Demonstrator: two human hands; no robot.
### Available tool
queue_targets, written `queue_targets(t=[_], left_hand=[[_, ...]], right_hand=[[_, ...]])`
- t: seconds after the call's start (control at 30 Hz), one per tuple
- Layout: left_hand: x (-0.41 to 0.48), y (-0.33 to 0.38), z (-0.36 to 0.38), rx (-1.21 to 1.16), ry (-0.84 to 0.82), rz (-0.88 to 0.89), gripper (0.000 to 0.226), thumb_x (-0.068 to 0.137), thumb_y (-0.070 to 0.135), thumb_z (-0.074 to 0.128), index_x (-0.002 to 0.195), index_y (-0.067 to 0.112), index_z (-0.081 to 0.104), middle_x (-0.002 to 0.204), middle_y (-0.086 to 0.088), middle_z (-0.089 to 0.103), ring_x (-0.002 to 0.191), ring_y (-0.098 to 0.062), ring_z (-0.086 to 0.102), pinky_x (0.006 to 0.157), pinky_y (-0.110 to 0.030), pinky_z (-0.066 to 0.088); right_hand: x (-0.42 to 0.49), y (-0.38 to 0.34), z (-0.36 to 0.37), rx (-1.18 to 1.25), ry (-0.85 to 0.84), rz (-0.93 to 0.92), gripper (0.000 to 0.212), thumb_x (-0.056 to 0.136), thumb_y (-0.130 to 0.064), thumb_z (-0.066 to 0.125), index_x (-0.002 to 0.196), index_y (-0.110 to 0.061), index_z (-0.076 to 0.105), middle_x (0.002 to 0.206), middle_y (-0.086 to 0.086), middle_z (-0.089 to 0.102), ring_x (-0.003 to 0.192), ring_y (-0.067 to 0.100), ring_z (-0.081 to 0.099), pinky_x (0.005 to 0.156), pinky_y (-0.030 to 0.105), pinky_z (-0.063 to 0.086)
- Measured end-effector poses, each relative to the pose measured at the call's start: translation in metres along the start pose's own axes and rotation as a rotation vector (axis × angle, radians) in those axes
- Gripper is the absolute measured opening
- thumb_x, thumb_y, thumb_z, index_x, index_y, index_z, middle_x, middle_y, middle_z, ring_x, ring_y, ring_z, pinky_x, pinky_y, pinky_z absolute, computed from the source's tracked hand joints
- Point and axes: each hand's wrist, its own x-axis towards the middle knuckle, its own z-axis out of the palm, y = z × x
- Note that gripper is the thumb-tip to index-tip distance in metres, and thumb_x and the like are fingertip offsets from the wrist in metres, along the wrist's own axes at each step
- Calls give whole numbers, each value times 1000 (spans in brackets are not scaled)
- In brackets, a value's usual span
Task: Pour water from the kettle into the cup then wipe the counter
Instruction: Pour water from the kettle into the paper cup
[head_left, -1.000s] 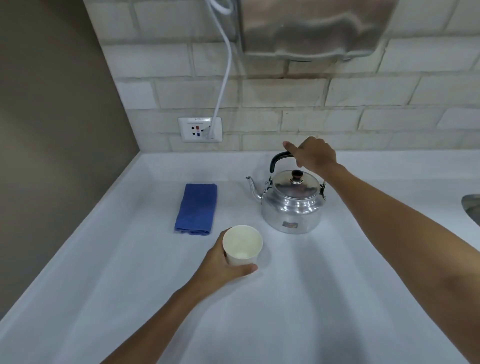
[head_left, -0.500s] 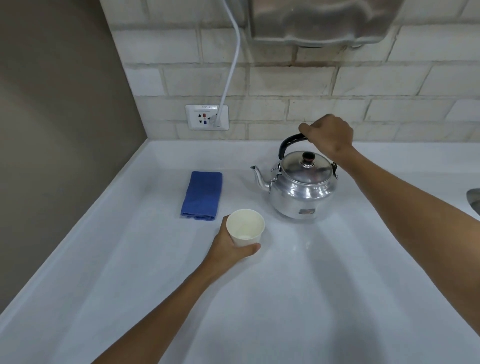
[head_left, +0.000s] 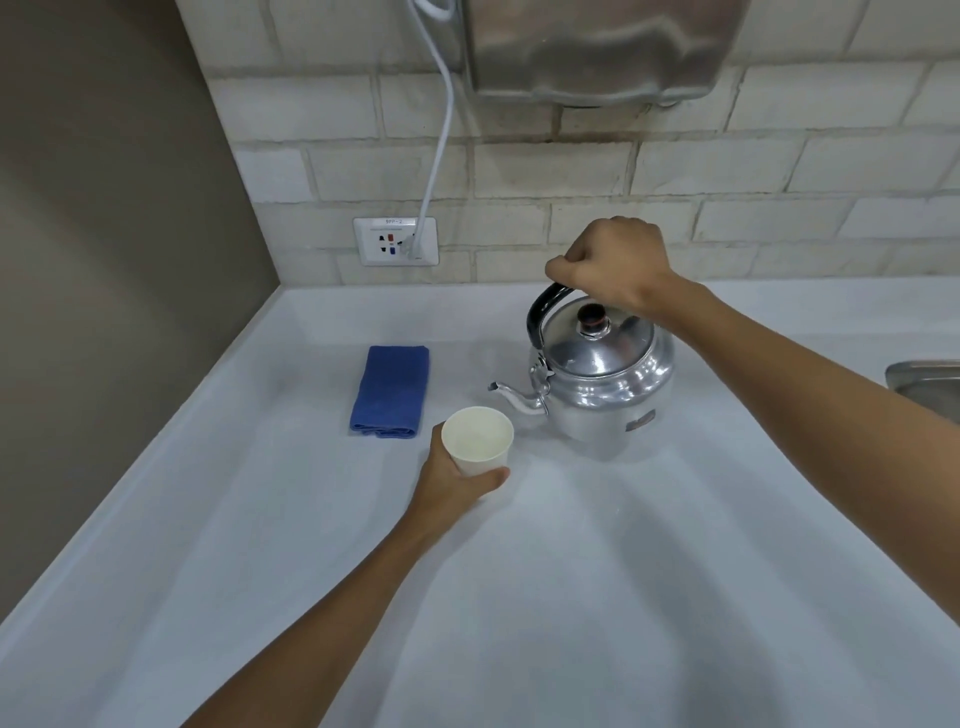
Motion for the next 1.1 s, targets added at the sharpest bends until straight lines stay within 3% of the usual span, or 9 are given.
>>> queue_targets(t=[0.2, 0.33, 0.5, 0.63, 0.8, 0.9, 1.03, 1.1], left_hand=[[-2, 3, 1, -51, -11, -14, 72, 64, 13, 82, 118, 29, 36, 110, 7, 54, 98, -8, 53, 52, -6, 47], [-2, 5, 3, -62, -6, -11, 73, 64, 12, 81, 118, 29, 36, 111, 7, 53, 98, -8, 53, 53, -6, 47], [-1, 5, 5, -84, -12, -12, 71, 65, 10, 81, 116, 30, 36, 109, 9, 53, 96, -2, 52, 54, -5, 46], [-1, 6, 4, -67, -7, -7, 71, 66, 11, 81, 118, 28, 35, 111, 6, 53, 97, -6, 52, 55, -4, 46], [-2, 7, 5, -33, 4, 0, 73, 66, 14, 81, 121, 26, 35, 116, 4, 51, 103, -13, 51, 65, -9, 45], [-2, 7, 5, -15, 22, -1, 71, 65, 13, 81, 118, 26, 36, 116, 4, 52, 104, -15, 51, 77, -19, 44], [-3, 9, 6, -8, 22, 2, 70, 65, 14, 81, 115, 29, 35, 111, 7, 50, 98, -11, 50, 58, -4, 45], [-3, 9, 6, -18, 21, 1, 70, 66, 13, 81, 116, 28, 35, 113, 5, 50, 99, -13, 51, 57, -4, 46]], right_hand=[[-5, -10, 0, -113, -19, -87, 44, 74, -29, 54, 40, -12, 31, 37, 2, 26, 46, 23, 32, 47, 26, 21], [-6, -15, 1, -124, -18, -127, 47, 73, -26, 54, 39, -12, 25, 37, 2, 21, 42, 19, 23, 46, 26, 20], [-6, -23, 0, -171, -28, -179, 41, 74, -26, 53, 41, -10, 35, 36, 2, 25, 46, 23, 30, 48, 28, 22], [-5, -28, -1, -197, -29, -210, 45, 74, -26, 52, 39, -11, 28, 36, 2, 23, 42, 21, 22, 46, 24, 19], [-6, -34, -3, -241, -35, -250, 47, 74, -24, 50, 41, -12, 21, 37, 2, 19, 41, 18, 15, 45, 25, 15], [-6, -36, -5, -254, -40, -265, 46, 74, -23, 50, 41, -14, 20, 38, 1, 18, 42, 18, 13, 46, 25, 14], [-6, -38, -7, -272, -39, -286, 46, 74, -23, 51, 40, -15, 20, 38, 0, 17, 41, 17, 12, 46, 24, 15], [-6, -39, -8, -283, -38, -293, 46, 73, -22, 51, 40, -15, 20, 38, 0, 16, 41, 17, 12, 46, 24, 14]])
